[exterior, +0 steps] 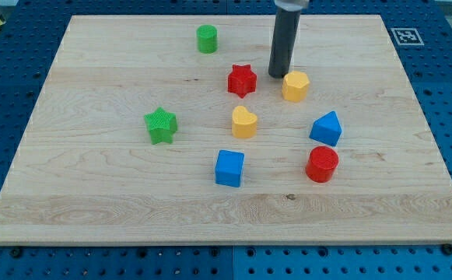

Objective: Move the green circle left and down a bit

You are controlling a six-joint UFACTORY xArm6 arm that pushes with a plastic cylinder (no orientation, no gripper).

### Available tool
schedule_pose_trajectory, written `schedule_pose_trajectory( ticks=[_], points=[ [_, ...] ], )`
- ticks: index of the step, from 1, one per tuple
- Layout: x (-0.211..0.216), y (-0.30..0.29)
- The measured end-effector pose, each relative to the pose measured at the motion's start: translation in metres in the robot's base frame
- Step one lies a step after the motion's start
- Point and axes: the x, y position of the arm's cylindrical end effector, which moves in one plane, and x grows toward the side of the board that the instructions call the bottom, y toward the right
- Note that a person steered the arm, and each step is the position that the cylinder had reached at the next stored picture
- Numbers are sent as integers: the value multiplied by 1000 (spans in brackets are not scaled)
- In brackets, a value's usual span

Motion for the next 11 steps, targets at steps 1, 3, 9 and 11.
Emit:
schedule_pose_trajectory(
  ticks=[1,3,9,11],
  points=[
    [-52,-15],
    [-71,-107],
    [-68,-159],
    [-91,-155]
  ],
)
